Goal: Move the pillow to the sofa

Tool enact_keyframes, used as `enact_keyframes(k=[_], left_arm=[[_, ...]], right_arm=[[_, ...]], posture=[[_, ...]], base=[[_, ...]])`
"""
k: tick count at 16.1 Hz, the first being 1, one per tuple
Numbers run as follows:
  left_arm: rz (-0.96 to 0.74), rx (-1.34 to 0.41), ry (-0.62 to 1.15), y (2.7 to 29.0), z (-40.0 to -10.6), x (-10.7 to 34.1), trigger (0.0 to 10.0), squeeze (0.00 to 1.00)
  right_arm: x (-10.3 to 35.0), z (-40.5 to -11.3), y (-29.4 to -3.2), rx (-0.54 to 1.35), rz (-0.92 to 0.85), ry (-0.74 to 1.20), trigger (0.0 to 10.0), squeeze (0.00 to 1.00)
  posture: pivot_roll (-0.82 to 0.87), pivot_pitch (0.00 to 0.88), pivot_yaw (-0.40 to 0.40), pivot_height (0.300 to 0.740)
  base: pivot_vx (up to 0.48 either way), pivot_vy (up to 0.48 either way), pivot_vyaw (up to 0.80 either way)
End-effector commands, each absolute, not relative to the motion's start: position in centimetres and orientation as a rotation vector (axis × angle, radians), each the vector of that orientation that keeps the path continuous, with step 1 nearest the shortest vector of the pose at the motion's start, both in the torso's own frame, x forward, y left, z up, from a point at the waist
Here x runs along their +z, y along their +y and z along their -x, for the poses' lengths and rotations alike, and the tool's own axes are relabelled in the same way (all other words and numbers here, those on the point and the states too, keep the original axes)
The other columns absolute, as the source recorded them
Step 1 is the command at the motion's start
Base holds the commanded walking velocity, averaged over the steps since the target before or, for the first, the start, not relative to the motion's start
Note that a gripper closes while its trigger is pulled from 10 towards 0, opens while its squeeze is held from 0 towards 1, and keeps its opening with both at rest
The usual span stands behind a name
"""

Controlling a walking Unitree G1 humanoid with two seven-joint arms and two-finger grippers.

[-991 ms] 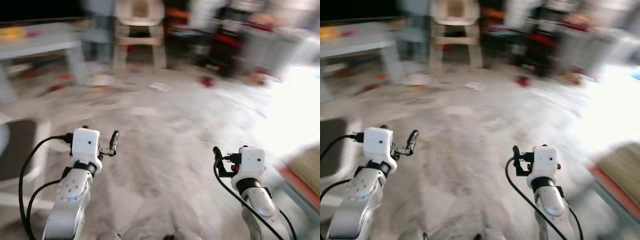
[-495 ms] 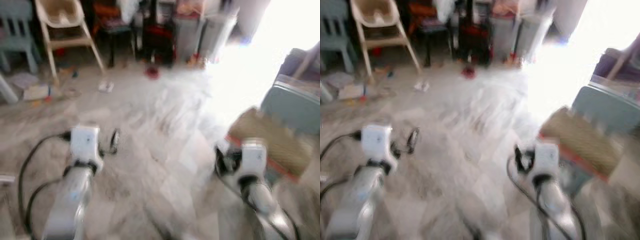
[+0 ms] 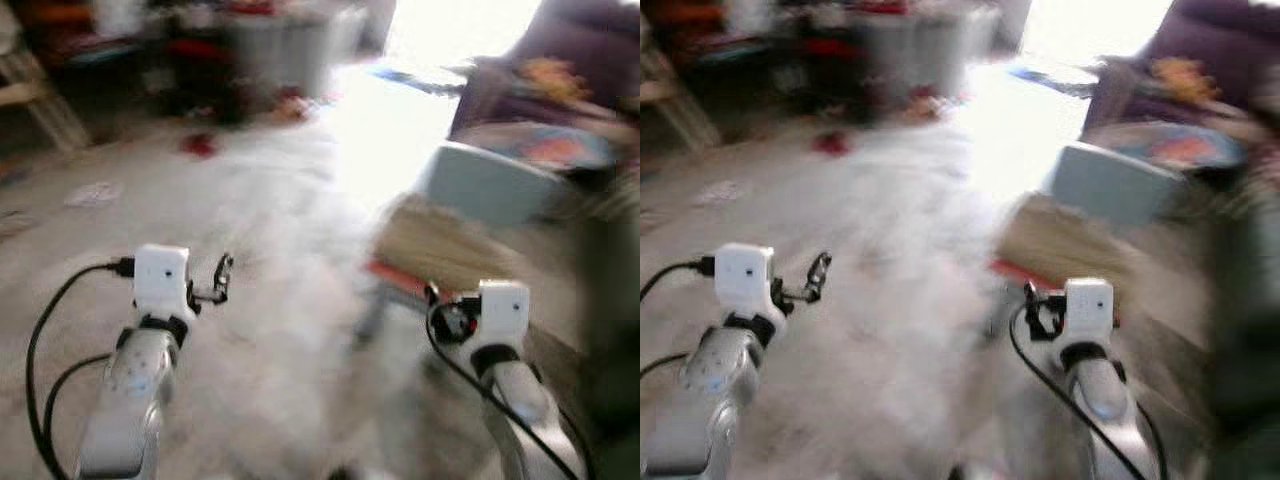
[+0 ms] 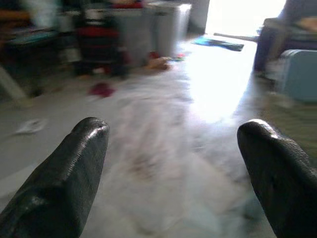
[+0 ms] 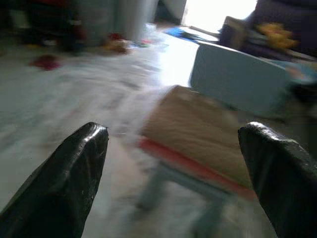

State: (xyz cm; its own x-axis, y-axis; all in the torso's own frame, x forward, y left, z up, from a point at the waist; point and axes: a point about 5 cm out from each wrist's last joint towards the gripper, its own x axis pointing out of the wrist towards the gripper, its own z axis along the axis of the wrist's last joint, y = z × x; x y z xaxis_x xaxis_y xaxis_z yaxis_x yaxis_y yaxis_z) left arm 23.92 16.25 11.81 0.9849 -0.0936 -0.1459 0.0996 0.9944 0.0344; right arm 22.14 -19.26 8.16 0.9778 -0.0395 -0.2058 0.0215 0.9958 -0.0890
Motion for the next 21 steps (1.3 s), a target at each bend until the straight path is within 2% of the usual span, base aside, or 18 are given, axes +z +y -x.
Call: enact_keyframes(k=[1,11,18,21], left_arm=[[-0.044,-0.106,0.136,16.2,-23.9,12.2,10.0,0.00],[-0.069,-0.133,0.193,15.4,-24.1,11.4,10.0,0.00],[-0.103,-0.148,0.155,15.0,-24.1,12.2,10.0,0.00],[-0.066,-0.143,0.173,15.2,-23.8,12.1,10.0,0.00]], right_arm=[[8.4,-22.3,-19.3,-0.035,0.083,0.207,10.0,0.00],[8.3,-22.8,-19.2,-0.051,0.083,0.205,10.0,0.00],[8.3,-23.2,-19.0,-0.056,0.070,0.197,10.0,0.00],[8.2,-23.2,-19.0,-0.054,0.072,0.202,10.0,0.00]], posture=[[-0.01,0.000,-0.093,0.740],[-0.01,0.000,-0.100,0.740],[0.00,0.000,-0.091,0.740],[0.00,0.000,-0.095,0.740]], base=[[0.398,0.270,-0.80],[0.385,0.281,-0.80],[0.000,0.000,0.00],[0.000,0.000,0.00]])
